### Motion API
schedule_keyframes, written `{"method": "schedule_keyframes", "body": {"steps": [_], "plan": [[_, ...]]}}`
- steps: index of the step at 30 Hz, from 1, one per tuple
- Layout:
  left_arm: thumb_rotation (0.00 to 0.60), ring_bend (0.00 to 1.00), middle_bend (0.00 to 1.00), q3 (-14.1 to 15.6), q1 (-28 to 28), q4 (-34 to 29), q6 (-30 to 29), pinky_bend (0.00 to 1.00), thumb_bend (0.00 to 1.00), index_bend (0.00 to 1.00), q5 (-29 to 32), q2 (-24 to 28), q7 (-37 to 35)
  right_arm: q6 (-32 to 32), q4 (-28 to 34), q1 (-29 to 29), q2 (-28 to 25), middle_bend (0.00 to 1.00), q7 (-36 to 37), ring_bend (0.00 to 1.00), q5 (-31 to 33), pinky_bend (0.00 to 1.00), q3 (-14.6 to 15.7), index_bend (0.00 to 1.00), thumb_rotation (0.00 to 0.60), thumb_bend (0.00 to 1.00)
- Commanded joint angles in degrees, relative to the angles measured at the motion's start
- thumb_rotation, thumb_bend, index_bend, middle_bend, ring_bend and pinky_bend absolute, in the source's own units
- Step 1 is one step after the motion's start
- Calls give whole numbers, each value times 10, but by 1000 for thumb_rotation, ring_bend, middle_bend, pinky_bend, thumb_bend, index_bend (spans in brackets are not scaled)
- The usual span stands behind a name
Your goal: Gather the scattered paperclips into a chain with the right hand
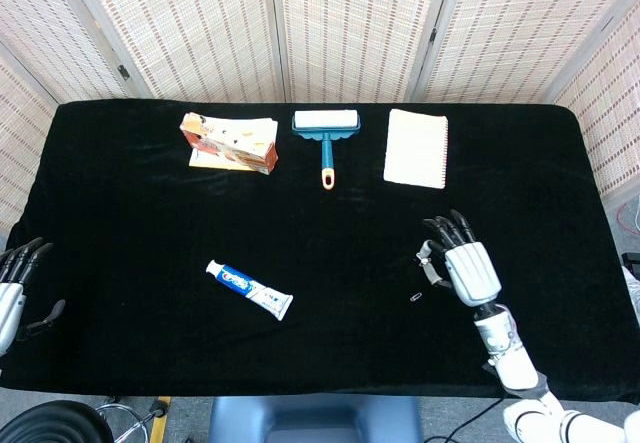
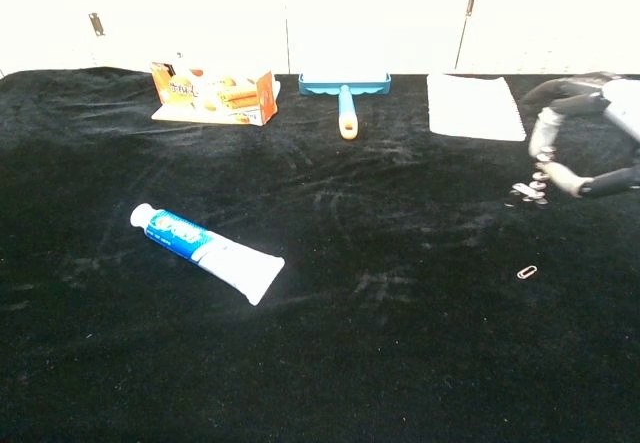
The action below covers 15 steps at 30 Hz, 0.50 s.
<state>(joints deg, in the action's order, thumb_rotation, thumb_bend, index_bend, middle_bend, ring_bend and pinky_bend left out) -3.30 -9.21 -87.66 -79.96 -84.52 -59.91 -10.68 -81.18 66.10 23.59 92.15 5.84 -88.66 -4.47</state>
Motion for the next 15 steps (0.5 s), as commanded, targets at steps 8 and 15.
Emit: {"method": "schedule_keyframes", "body": {"steps": [8,15], "plan": [[600,69,64,2,-6,-6,10,76,406,0,4,-11,36,-57,13,-65,-51,213,18,142,7,0,14,980,600,635],[600,69,64,4,-8,-10,15,76,406,0,6,-16,56,-75,-20,-114,-58,213,56,143,26,0,26,981,600,635]]}}
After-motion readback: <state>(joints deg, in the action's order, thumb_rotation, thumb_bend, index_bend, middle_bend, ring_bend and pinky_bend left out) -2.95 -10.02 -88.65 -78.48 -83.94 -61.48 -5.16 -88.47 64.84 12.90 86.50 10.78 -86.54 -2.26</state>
